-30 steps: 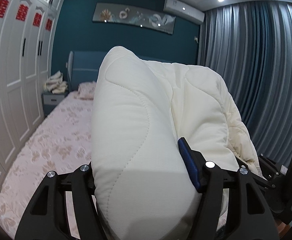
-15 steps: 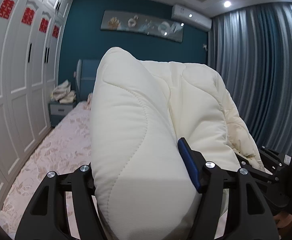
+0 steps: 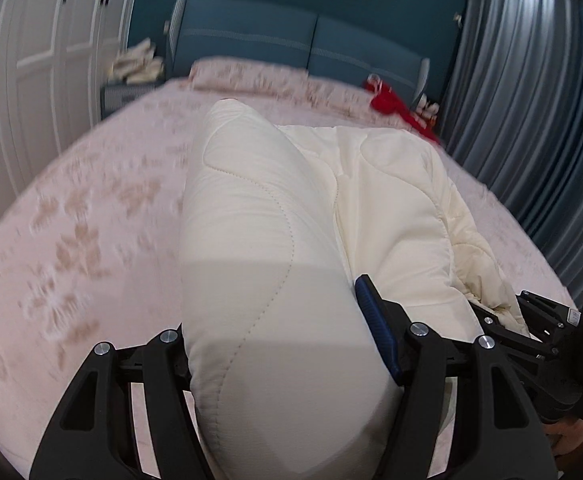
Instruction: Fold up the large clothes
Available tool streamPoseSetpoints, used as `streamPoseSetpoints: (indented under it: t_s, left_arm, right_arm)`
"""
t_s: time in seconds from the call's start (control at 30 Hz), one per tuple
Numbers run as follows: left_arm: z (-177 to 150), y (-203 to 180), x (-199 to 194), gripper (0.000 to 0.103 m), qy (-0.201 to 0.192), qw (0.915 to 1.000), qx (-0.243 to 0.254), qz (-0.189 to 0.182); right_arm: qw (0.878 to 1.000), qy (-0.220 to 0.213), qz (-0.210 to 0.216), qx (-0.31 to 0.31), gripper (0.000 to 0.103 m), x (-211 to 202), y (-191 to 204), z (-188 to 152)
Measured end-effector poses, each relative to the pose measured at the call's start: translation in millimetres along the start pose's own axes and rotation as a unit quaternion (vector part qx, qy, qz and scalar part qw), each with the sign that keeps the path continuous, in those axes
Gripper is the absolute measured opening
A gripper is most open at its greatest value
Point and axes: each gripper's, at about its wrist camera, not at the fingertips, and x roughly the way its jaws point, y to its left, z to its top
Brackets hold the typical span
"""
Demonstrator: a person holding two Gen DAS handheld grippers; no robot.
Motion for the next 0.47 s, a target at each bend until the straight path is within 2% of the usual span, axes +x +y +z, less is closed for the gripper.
streamPoseSetpoints:
  t_s: [0.2, 0.27, 0.33, 0.4, 0.47]
  left_arm:
    - [-33.9, 12.3, 33.1, 0.063, 0.053, 0.9985, -0.006, 0.013]
    - [-44.9, 19.5, 38.7, 0.065, 0.065, 0.9976, -0.017, 0.017]
    - [-51.7, 22.9, 39.2, 0.073, 0.069, 0.997, -0.026, 0.025]
    - [-55.5, 24.8, 37.4, 0.08, 0.073, 0.9955, -0.028, 0.054]
    - [-53.7, 22.4, 32.0, 0.089, 0.079, 0.9917, -0.016, 0.1]
  right_arm:
    - [0.997, 0.063, 0.014, 0.033, 0.028, 40.2, 1.5, -37.6]
    - [0.996, 0.074, 0.024, 0.054, 0.031, 45.7, -0.5, -47.0]
    - [0.992, 0.084, 0.04, 0.084, 0.035, 48.4, -5.7, -52.4]
    - [0.987, 0.095, 0.059, 0.115, 0.04, 49.1, -12.6, -54.9]
    - [0.98, 0.111, 0.077, 0.149, 0.047, 43.4, -21.9, -52.7]
